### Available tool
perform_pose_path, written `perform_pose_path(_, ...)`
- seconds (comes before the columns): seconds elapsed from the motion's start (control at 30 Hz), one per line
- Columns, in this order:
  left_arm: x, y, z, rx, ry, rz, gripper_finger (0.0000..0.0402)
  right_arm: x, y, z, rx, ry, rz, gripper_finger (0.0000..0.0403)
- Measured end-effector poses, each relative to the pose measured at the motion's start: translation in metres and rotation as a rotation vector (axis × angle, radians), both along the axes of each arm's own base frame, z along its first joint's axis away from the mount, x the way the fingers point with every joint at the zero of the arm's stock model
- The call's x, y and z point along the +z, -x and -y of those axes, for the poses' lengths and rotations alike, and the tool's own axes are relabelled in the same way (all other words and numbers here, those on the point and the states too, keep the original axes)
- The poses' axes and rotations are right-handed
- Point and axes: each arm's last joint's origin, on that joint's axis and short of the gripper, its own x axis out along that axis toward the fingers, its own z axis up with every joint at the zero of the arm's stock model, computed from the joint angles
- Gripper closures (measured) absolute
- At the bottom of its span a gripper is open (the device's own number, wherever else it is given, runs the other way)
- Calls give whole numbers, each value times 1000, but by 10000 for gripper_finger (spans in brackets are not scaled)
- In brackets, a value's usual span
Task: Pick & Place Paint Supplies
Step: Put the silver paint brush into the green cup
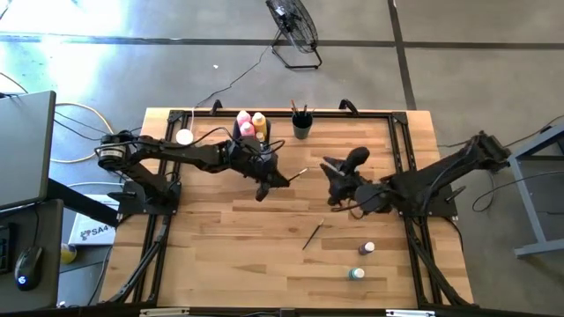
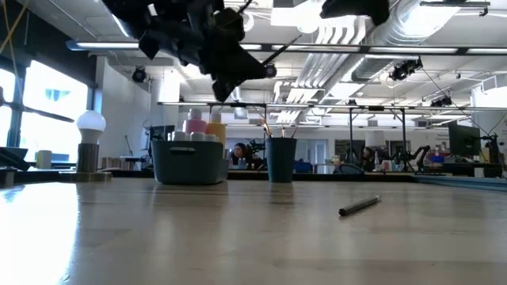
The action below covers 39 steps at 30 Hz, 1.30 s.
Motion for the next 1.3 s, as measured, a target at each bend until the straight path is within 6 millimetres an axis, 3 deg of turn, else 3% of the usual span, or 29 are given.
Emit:
perform_pose_path(0.2, 15, -6, -6, 82, -293, 97, 380, 4, 15, 15, 149, -419, 87, 307)
perform_pose_path(0.37, 27, -9, -7, 75, -415, 226, 380, 4, 11, 29, 150, -640, 161, 303)
perform_pose_path(0.53, 34, -10, -5, 33, -448, 314, 380, 7, 2, 41, 141, -680, 241, 298)
perform_pose_path(0.73, 35, -13, -5, 18, -447, 357, 380, 21, -9, 48, 348, -728, 333, 299)
perform_pose_path(0.83, 37, -15, -5, -5, -447, 414, 380, 22, -12, 53, 360, -726, 350, 298)
perform_pose_path(1.1, 22, -28, -5, -29, -391, 434, 380, 24, -15, 58, 425, -740, 354, 298)
perform_pose_path(1.3, 15, -33, -6, -27, -383, 450, 380, 23, -15, 59, 446, -752, 337, 324)
